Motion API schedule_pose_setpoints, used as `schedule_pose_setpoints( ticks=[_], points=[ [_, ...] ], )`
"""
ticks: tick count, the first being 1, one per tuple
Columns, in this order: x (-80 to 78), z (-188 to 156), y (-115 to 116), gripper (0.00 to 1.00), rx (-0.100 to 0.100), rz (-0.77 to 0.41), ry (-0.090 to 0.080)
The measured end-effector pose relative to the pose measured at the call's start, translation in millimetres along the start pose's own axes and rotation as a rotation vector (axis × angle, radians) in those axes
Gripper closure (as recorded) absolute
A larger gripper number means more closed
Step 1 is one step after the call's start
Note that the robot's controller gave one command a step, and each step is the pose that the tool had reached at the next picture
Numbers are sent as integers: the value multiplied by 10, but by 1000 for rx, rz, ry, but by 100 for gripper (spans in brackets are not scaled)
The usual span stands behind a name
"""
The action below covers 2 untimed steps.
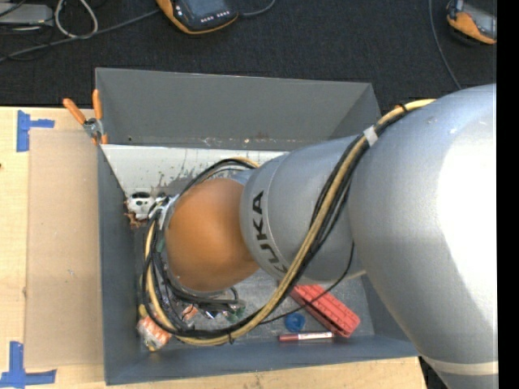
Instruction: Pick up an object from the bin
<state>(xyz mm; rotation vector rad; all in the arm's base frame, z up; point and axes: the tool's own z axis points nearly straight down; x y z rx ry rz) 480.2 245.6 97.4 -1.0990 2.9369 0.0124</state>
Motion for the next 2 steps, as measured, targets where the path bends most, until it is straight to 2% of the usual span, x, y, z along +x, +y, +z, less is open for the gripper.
schedule_pose_setpoints(
  ticks=[1, 2],
  points=[
    [64, 36, -170, 100, 0, -1, 5],
    [-52, 225, -114, 100, -1, -184, 1]
  ],
)
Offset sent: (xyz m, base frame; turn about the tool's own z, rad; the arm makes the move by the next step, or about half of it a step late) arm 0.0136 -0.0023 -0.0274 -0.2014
